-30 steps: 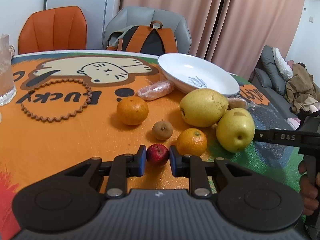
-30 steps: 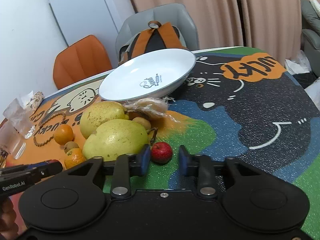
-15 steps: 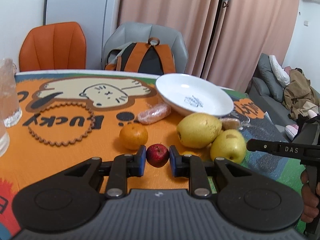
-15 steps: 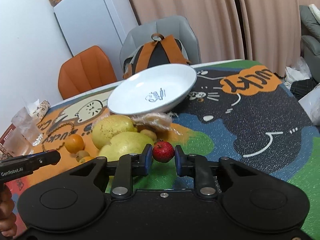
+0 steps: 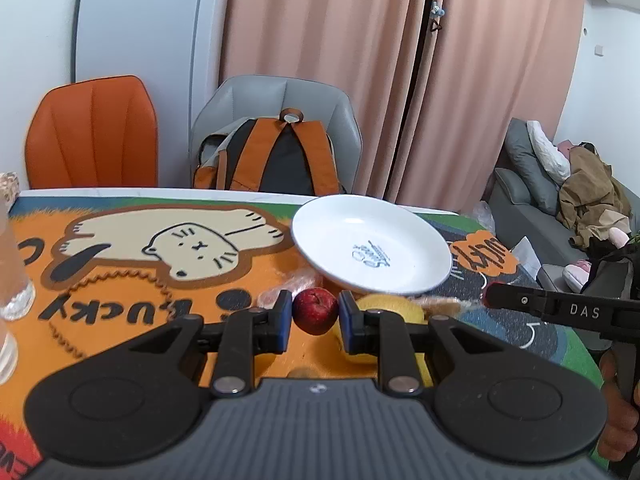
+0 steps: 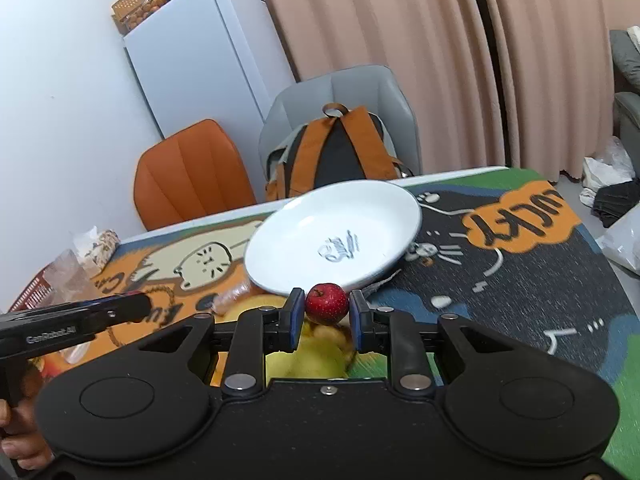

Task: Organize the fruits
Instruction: 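Carry the red jujube with the left tool into the white bowl and release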

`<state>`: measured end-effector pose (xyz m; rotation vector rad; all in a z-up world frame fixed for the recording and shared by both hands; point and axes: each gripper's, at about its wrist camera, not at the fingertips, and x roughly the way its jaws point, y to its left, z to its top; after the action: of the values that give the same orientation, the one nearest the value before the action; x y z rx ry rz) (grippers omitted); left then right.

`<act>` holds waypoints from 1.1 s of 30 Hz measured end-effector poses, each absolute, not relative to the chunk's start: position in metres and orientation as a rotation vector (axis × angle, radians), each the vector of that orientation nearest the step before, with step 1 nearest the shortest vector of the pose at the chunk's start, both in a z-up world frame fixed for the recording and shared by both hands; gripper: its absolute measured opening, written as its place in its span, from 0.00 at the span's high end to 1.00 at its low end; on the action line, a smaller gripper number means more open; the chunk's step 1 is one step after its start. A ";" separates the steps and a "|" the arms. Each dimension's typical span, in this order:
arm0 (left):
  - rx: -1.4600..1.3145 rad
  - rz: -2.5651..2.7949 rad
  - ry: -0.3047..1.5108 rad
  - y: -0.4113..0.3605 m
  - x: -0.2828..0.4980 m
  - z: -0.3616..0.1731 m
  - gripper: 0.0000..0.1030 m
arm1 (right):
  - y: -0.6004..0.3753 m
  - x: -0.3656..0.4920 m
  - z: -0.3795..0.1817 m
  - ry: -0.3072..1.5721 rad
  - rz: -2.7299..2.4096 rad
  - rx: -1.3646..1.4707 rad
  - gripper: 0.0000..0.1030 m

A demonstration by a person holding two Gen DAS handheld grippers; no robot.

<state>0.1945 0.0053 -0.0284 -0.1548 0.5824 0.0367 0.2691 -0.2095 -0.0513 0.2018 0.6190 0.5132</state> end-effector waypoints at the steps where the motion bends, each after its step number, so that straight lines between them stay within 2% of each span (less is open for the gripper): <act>1: -0.152 0.034 0.582 0.004 0.199 -0.026 0.78 | -0.208 0.271 -0.049 0.619 0.518 0.204 0.78; 14: -0.136 0.006 0.576 -0.005 0.247 -0.011 0.78 | -0.192 0.306 -0.030 0.608 0.545 0.236 0.78; 23: -0.155 -0.011 0.600 -0.009 0.280 -0.023 0.78 | -0.184 0.336 -0.032 0.612 0.550 0.219 0.78; 33: -0.157 -0.015 0.672 -0.010 0.325 -0.049 0.78 | -0.170 0.370 -0.059 0.690 0.547 0.182 0.78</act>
<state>0.3249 -0.0098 -0.0495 -0.1574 0.6724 -0.0155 0.3700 -0.1700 -0.0590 0.1818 0.6902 0.5470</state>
